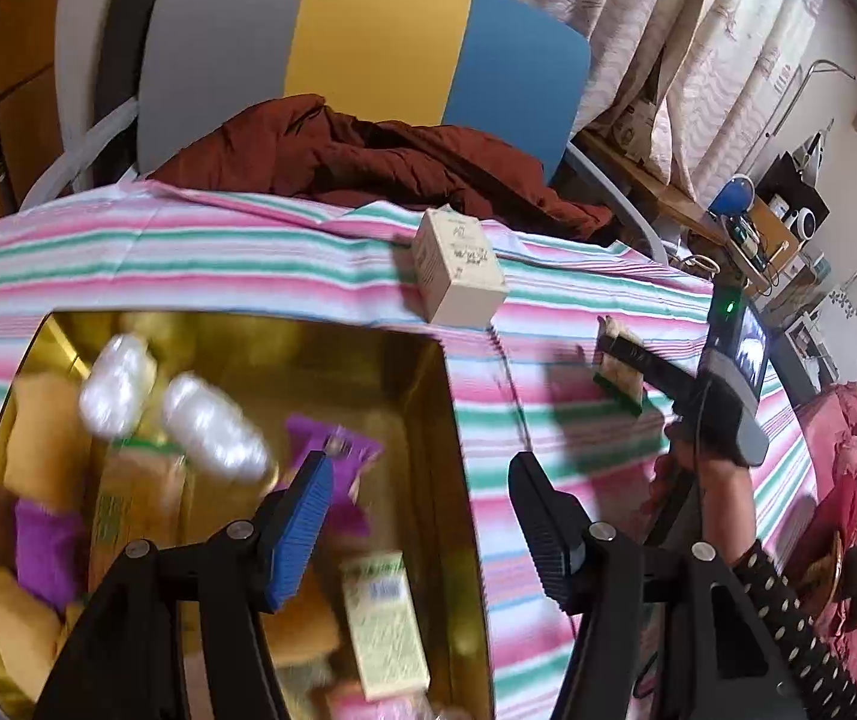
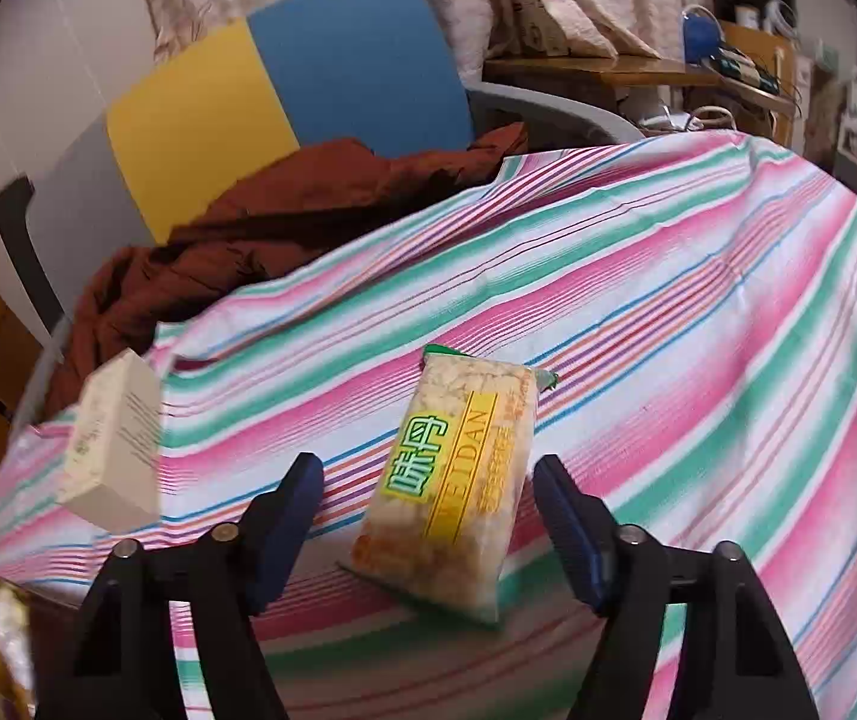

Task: Organize objects
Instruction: 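Grasp the second WEIDAN cracker packet with the right tool while the left tool reaches toward the cream box, then grasp the cream paper box with the left tool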

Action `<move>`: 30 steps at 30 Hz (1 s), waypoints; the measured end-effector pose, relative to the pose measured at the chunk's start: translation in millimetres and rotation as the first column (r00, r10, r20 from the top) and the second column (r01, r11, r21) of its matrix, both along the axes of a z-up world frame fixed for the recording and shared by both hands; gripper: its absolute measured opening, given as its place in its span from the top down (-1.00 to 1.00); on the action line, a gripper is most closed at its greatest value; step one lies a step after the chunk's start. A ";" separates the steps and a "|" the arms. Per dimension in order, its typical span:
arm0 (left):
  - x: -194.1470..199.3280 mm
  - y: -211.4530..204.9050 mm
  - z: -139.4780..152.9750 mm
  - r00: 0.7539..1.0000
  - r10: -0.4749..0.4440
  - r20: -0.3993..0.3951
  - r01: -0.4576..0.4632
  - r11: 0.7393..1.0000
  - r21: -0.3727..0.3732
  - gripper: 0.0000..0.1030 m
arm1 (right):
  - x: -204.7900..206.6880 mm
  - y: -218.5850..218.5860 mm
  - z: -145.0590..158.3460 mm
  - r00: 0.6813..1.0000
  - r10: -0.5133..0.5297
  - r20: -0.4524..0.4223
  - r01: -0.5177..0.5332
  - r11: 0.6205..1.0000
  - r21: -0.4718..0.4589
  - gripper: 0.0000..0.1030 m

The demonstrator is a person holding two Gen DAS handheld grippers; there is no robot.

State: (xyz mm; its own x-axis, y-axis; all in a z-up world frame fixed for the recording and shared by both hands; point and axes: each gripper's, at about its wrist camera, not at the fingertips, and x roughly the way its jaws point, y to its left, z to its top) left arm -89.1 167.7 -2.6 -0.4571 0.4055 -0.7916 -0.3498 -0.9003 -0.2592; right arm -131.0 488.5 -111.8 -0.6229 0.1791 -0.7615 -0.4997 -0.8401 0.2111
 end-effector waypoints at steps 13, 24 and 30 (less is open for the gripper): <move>-65.5 78.2 -11.9 0.996 -0.084 0.027 0.087 0.992 -0.095 -0.35 | 22.0 -1.3 -3.9 0.999 0.043 0.000 -0.043 0.998 0.051 0.07; -136.8 132.6 -46.4 0.990 -0.052 0.131 0.080 0.972 -0.220 -0.44 | 26.0 -4.3 -7.0 0.999 0.027 -0.023 -0.026 0.997 0.072 0.06; -154.3 142.0 -59.5 0.992 -0.014 0.124 0.045 0.966 -0.255 -0.51 | 26.3 -5.2 -8.2 0.999 0.028 -0.027 -0.025 0.996 0.082 0.05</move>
State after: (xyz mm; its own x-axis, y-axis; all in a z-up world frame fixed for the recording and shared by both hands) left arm -243.3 309.7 -62.1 -0.3429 0.1933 -0.9193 -0.3578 -0.9317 -0.0625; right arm -104.6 483.3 -120.0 -0.6488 0.2230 -0.7276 -0.4720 -0.8679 0.1549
